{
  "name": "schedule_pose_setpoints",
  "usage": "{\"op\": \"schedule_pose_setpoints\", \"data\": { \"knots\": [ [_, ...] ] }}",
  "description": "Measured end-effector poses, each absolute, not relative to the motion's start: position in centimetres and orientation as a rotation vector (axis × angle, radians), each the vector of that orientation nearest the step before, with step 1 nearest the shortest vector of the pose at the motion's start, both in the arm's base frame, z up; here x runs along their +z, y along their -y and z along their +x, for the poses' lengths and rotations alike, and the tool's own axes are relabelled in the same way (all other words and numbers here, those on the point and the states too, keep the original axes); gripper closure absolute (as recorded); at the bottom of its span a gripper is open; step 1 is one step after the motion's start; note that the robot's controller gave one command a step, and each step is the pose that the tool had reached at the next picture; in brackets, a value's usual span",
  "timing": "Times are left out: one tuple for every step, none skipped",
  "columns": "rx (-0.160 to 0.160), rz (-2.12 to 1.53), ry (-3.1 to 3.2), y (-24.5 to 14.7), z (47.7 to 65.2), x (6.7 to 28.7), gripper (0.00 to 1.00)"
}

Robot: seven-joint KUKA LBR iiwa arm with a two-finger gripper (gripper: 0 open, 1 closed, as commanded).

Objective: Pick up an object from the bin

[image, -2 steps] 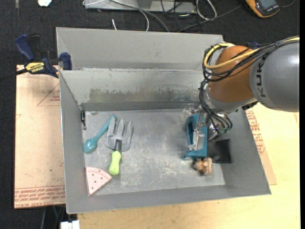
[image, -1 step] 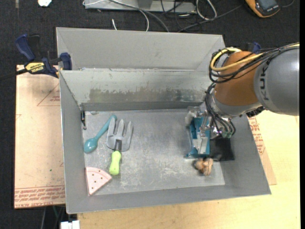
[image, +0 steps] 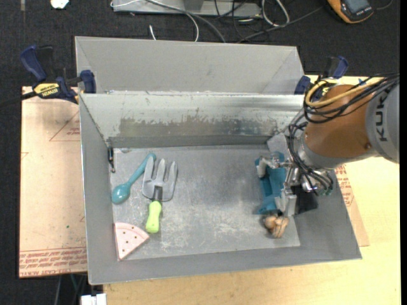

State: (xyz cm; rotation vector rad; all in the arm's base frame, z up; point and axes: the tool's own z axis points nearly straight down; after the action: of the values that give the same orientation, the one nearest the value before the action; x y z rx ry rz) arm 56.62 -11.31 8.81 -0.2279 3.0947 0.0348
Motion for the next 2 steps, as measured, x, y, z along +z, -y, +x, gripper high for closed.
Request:
{"op": "schedule_pose_setpoints", "data": {
  "knots": [
    [0.032,-0.282,-3.111,10.9,56.9,8.4,0.00],
    [0.040,-0.535,-3.053,12.6,56.6,9.0,0.00]
  ]
}}
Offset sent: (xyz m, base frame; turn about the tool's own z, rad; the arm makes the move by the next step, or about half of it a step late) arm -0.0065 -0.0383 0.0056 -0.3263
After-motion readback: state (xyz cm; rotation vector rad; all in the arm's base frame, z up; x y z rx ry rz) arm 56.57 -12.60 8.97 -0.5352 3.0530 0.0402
